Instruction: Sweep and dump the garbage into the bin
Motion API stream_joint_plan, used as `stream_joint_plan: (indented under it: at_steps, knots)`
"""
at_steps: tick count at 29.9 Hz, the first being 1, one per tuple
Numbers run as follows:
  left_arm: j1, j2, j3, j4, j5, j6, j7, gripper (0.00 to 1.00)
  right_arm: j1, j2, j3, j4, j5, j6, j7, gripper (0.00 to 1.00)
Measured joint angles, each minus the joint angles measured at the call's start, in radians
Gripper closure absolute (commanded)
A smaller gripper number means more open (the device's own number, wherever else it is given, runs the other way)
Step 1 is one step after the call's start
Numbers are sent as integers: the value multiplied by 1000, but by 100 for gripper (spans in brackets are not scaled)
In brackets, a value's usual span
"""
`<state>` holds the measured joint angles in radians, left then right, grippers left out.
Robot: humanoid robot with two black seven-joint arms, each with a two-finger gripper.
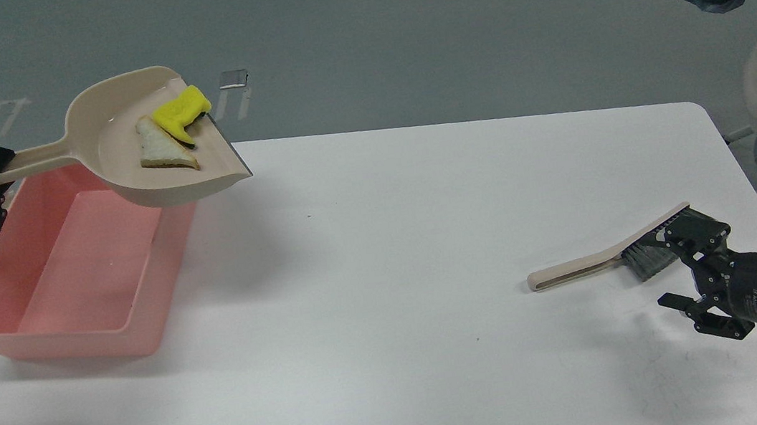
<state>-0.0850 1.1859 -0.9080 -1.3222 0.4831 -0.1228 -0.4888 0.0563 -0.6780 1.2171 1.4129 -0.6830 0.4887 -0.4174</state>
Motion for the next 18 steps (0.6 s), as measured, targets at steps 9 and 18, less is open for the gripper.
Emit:
stream_joint_plan:
  at_steps: [9,18]
  knots:
    - [32,56,2,52,-24,-77,0,81,1,1,16,-1,1,0,1,0]
    - [32,103,-2,197,-11,-270,0,81,16,32,76,-39,4,0,2,0]
